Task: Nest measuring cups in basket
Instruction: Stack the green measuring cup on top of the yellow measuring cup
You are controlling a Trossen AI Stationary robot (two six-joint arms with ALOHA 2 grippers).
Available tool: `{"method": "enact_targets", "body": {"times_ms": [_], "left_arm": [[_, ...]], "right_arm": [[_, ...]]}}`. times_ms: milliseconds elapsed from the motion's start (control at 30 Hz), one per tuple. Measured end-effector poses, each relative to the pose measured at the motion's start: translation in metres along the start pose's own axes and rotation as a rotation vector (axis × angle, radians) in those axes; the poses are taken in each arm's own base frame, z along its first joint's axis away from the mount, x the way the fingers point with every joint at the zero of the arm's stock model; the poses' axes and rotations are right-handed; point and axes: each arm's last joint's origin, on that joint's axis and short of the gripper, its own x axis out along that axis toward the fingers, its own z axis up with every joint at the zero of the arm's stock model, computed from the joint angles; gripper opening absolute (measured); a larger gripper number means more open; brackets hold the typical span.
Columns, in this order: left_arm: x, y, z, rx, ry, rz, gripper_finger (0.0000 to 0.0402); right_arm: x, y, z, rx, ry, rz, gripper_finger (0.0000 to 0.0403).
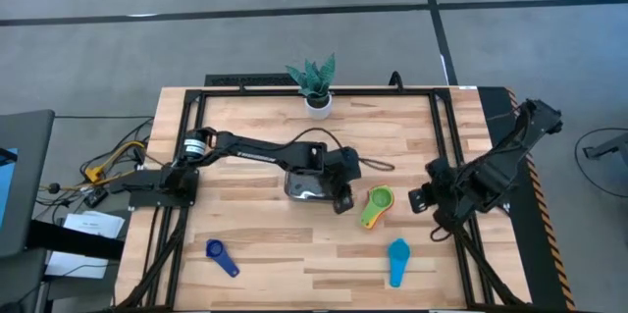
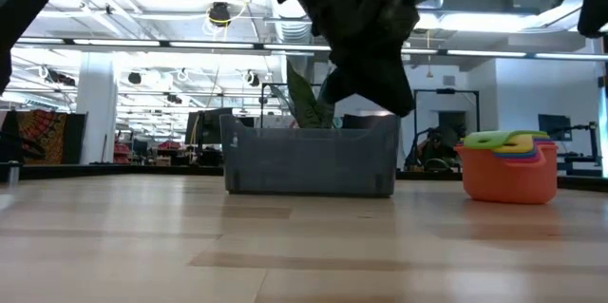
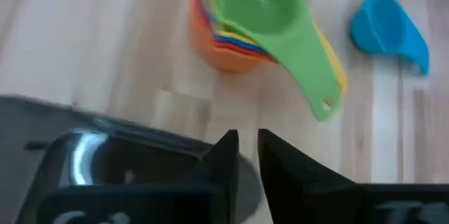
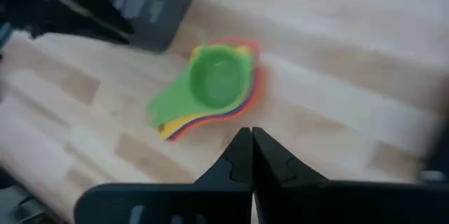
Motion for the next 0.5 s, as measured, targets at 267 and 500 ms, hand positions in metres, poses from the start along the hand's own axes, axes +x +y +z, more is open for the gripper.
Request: {"method": "enact_targets", "body": {"times_ms": [267,500], "left_arm": [[0.003,-0.036,-0.015,0.253,0.028,-0.031,0.0018],[0.010,-0.043,-0.017,0.331,-0.006,-0.026,0.0016]], "right_arm": [[0.015,0.008,-0.015,0.023,0.034,0.070,0.0021],[0.027,0.018,-0.027,0.014,0.080,0.049,0.0012]]}}
